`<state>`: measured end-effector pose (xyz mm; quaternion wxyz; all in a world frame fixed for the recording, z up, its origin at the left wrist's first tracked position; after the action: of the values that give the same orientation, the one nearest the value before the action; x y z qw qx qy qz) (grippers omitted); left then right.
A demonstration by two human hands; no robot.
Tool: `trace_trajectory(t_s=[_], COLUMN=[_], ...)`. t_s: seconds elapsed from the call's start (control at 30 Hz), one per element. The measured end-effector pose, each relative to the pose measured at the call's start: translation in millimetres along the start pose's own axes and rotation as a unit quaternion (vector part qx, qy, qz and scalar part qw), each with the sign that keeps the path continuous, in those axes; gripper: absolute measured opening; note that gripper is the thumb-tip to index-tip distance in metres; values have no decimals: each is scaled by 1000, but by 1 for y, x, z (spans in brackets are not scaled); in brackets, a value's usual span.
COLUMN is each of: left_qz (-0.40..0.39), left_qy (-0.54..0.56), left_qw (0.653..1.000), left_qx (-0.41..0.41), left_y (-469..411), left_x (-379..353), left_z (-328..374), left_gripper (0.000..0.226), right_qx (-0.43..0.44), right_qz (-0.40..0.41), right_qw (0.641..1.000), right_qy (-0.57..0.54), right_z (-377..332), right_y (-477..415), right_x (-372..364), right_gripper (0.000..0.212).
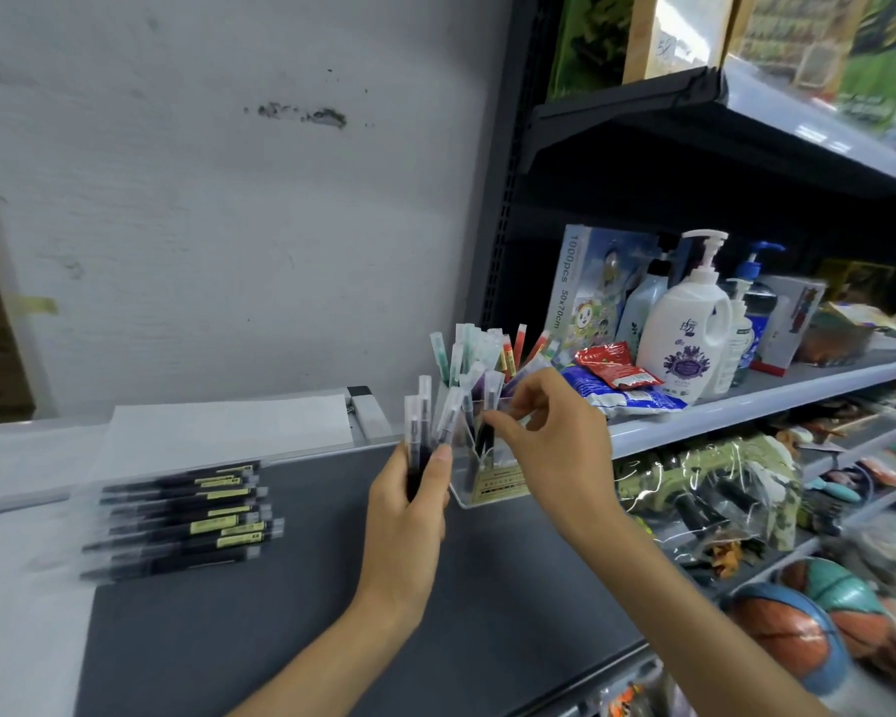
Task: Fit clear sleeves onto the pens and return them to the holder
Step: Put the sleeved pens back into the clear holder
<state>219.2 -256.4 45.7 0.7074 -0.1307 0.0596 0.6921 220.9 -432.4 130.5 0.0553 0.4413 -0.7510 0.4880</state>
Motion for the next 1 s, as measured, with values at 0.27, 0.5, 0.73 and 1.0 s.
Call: trace_trajectory(t_s=[0.27, 0.5, 0.73, 1.0], left_qz=[-36, -24, -84, 2], left_qy=[-14, -13, -16, -38], left_qw=[999, 999, 996, 999], left_qx=[-31, -29, -31, -29], left_y=[8, 5, 11, 2], left_x=[-10, -8, -20, -2], left_z=[11, 8, 5, 1], left_gripper=[21, 44, 33, 27], right_qx=[-124, -162, -114, -33], right_qz=[-100, -207, -173, -82], right_qw=[961, 897, 913, 948], right_qy=[-228, -357, -352, -306], right_z=[-10, -22, -15, -17], right_y=[14, 31, 23, -16], right_x=[16, -16, -15, 30], right_gripper=[13, 17, 17, 9])
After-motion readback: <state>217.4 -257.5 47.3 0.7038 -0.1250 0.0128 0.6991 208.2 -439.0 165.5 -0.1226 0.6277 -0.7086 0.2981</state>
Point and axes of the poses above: each hand's wrist, its own y-axis away from the middle knuckle, its own x-axis out of the back of the hand, z = x × y, the point moved 9 cm from there along -y, towards the middle knuckle, and after that the axes turned 11 degrees about x, right-handed, at the moved point
